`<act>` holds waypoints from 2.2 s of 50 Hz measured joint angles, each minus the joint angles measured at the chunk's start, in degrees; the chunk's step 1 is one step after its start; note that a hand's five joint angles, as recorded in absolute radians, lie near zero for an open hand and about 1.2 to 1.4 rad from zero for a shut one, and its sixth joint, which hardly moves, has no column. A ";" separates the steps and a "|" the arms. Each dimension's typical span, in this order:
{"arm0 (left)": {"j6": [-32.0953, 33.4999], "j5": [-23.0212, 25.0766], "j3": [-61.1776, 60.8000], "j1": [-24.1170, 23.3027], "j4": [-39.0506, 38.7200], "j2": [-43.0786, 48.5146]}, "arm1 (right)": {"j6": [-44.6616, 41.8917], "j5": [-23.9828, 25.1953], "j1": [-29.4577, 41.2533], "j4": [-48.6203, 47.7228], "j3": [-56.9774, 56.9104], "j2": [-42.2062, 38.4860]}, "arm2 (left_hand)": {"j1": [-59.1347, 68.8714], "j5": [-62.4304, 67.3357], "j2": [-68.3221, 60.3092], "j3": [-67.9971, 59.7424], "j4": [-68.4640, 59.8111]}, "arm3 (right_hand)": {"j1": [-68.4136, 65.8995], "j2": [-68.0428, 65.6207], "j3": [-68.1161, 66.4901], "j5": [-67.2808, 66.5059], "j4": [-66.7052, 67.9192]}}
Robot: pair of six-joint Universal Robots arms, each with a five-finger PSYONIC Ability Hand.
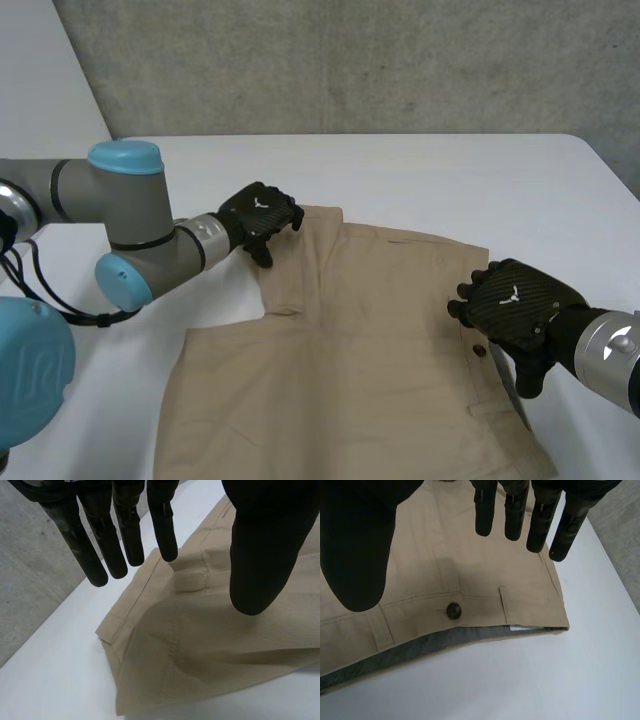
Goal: Fold the shorts.
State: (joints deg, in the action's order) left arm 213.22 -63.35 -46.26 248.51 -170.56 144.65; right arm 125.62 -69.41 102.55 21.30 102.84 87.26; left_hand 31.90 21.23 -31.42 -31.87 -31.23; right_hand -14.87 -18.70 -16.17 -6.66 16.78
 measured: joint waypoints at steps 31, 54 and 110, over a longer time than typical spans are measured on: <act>-0.10 2.00 11.72 -0.05 9.07 7.24 | 0.06 0.00 -2.38 -3.48 3.23 -0.25 | 1.58 1.74 -1.72 -1.13 -2.13 | 0.00 0.00 0.00 0.00 0.00; 0.94 -5.05 2.42 0.84 10.45 -1.25 | 0.06 0.07 -2.80 -3.81 3.54 -0.51 | 33.21 34.64 -36.84 -36.11 -36.97 | 0.00 0.00 0.00 0.00 0.00; -4.20 5.89 16.94 -0.67 11.44 10.85 | 0.06 0.07 -3.14 -6.18 5.22 -1.40 | 10.73 9.89 -10.06 -9.53 -10.23 | 0.00 -0.01 0.00 0.00 0.00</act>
State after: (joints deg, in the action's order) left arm 209.01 -57.46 -29.32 247.85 -159.12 155.49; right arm 125.68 -69.35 99.40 15.12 108.06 85.86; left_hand 42.63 31.12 -41.48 -41.40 -41.46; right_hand -14.87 -18.71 -16.17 -6.66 16.78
